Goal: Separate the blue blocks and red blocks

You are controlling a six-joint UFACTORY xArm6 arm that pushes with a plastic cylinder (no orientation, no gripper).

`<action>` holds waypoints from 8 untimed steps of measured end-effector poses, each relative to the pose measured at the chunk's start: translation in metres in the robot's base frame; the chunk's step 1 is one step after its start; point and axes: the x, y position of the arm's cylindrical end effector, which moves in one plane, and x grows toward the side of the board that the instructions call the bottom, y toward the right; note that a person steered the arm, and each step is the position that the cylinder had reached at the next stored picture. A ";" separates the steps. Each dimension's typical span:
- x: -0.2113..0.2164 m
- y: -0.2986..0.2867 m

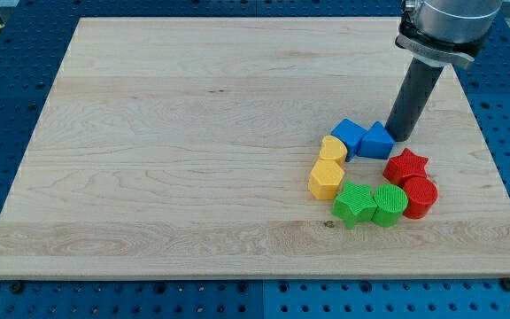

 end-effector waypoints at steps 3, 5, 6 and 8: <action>0.032 0.073; 0.020 0.011; 0.004 -0.032; 0.014 -0.079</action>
